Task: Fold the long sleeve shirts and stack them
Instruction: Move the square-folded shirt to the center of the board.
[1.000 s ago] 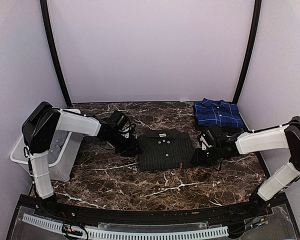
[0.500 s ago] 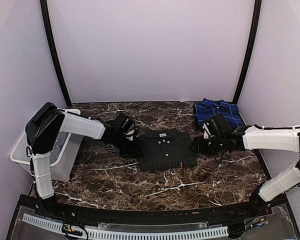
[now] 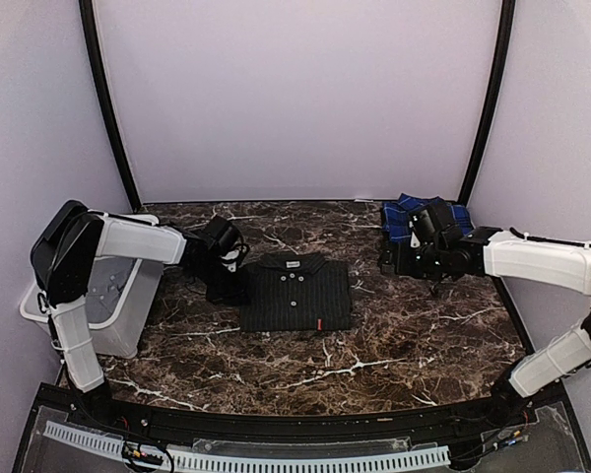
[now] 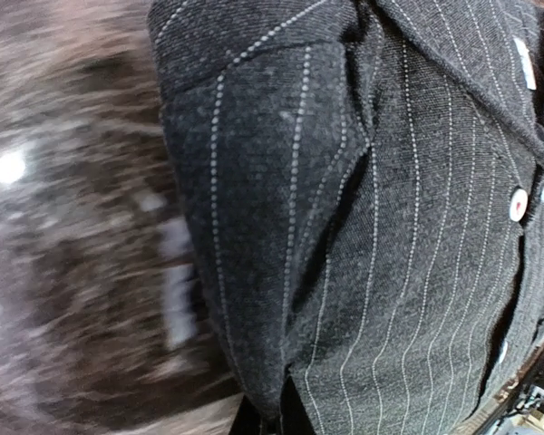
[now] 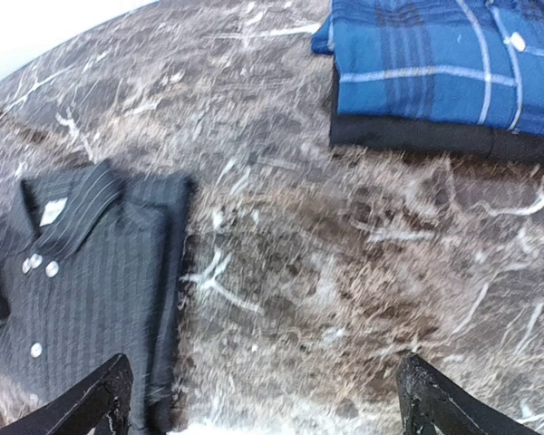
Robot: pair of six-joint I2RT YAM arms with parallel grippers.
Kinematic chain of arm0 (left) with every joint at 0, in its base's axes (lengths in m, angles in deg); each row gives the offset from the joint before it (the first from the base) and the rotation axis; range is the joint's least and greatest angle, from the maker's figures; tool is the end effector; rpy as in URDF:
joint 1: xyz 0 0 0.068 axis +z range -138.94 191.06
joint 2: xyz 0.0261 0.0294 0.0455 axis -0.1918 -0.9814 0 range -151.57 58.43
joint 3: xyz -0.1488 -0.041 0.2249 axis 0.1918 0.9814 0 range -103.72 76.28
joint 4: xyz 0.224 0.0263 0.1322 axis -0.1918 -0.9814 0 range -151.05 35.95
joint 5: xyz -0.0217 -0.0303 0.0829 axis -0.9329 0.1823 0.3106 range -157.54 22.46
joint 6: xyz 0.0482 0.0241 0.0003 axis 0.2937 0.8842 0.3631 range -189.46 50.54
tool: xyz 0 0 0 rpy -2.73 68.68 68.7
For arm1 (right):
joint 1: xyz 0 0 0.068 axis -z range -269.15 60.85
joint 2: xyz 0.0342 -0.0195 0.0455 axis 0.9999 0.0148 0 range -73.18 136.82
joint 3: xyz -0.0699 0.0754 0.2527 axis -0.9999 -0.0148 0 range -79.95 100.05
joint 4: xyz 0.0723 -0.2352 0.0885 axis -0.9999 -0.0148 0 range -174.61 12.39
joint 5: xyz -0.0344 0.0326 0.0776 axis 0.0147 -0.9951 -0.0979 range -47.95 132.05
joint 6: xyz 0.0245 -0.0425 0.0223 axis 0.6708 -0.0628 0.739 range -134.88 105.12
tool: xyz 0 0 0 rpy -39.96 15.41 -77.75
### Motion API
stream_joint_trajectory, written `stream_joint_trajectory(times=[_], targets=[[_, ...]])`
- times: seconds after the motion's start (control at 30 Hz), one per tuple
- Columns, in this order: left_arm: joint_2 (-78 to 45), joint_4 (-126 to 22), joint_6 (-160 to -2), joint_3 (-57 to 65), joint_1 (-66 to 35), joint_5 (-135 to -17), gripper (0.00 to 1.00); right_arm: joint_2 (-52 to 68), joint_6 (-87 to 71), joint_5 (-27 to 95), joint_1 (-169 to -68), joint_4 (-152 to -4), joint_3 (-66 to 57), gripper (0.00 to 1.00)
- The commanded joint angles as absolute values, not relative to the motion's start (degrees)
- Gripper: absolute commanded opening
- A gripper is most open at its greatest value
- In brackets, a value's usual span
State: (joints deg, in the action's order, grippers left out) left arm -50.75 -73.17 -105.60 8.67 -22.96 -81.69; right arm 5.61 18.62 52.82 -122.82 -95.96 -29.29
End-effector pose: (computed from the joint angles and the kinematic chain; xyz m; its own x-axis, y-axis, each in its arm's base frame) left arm 0.3125 -0.2214 0.1505 -0.9621 -0.0405 -0.2698 0.0920 0.8827 -0.4608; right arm 0.2434 0.1543 0.2309 -0.7447 0.1553 -0.6491 -0.0319 0.9631 0.2671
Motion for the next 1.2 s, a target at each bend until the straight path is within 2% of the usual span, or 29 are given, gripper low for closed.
stream_joint_trajectory(times=[0.0,0.27,0.47,0.6,0.73,0.77,0.87,1.07,1.17], targets=[[-45.97,-81.41,-100.48,12.14,-20.88,-76.44,0.00,9.04,16.57,59.65,-122.44,-96.86,-25.15,0.99],[-41.02,-85.63,-97.02,15.60,-16.86,-72.36,0.00,13.80,14.56,62.48,-122.34,-92.70,-22.29,0.99],[-39.24,-87.56,-95.26,15.58,-14.73,-70.96,0.00,17.57,11.24,63.66,-122.43,-93.09,-18.83,0.92],[-38.04,-88.86,-94.82,14.39,-14.69,-70.61,0.05,19.80,9.26,64.17,-122.42,-93.09,-16.99,0.85],[-35.88,-90.58,-93.75,11.76,-14.77,-69.89,0.23,22.31,7.80,65.01,-122.63,-94.21,-14.66,0.82],[-35.11,-90.82,-93.16,10.67,-14.73,-69.90,0.32,22.81,7.63,65.27,-122.61,-94.49,-14.20,0.81],[-33.53,-91.24,-91.88,8.62,-14.78,-71.59,0.49,23.84,6.92,65.78,-122.64,-94.36,-13.39,0.78],[-29.98,-88.45,-89.59,5.15,-16.20,-77.72,0.70,26.01,5.90,68.13,-122.68,-95.23,-11.79,0.74],[-29.12,-85.36,-89.42,3.76,-17.40,-80.06,0.76,27.56,4.97,68.85,-122.51,-95.32,-10.41,0.73]])
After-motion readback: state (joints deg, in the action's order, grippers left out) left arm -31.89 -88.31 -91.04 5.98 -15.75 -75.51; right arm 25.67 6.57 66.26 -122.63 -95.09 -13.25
